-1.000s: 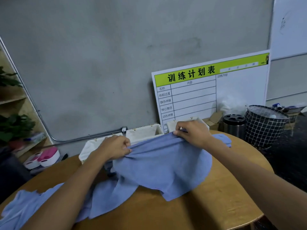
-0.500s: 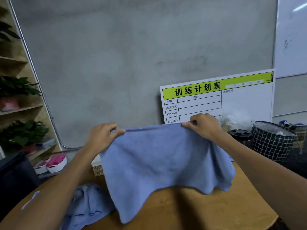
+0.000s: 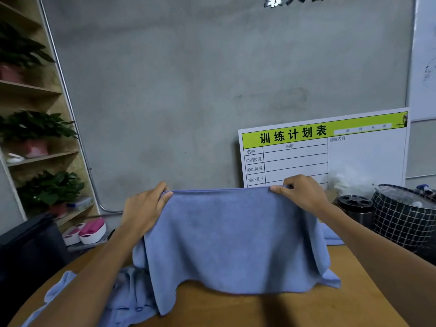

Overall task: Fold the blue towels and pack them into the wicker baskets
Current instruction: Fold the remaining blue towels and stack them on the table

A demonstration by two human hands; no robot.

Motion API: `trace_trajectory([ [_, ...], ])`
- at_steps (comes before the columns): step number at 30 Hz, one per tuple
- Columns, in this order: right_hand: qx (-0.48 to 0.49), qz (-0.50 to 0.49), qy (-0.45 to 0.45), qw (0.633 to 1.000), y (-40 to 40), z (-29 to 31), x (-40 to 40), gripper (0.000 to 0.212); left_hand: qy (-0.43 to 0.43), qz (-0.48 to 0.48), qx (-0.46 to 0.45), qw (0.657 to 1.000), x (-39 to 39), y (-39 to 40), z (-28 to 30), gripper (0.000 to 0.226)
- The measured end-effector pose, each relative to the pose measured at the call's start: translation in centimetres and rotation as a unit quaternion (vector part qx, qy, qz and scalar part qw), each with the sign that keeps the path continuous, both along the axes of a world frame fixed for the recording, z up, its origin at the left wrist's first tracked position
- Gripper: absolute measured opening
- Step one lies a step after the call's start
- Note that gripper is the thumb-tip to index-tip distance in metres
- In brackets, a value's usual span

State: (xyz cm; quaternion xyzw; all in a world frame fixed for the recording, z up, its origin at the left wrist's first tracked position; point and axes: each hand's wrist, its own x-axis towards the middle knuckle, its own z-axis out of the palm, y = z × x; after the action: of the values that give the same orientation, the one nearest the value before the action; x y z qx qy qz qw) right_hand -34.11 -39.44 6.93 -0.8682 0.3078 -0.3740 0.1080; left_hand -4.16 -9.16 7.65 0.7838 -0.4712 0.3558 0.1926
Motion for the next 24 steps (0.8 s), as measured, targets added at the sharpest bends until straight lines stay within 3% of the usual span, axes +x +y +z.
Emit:
trace_trajectory([
  [4,-0.004,0.006,0.010,1.000,0.0,1.3,-0.4,0.065,-0.020,0.013,-0.010,1.000,0.3,1.0,1.3,0.045],
  [13,-0.080,-0.005,0.050,0.996,1.2,1.2,-2.0,0.053,-0.080,-0.002,0.018,0.997,-0.4,3.3,1.0,0.036],
  [20,-0.113,-0.039,0.037,0.992,2.8,2.3,-4.4,0.052,-0.123,-0.007,0.008,0.992,-1.6,6.1,1.3,0.026],
  [24,-0.166,-0.060,0.011,0.984,3.9,5.0,-6.5,0.060,-0.184,-0.024,-0.039,0.982,-2.8,8.0,3.7,0.032],
])
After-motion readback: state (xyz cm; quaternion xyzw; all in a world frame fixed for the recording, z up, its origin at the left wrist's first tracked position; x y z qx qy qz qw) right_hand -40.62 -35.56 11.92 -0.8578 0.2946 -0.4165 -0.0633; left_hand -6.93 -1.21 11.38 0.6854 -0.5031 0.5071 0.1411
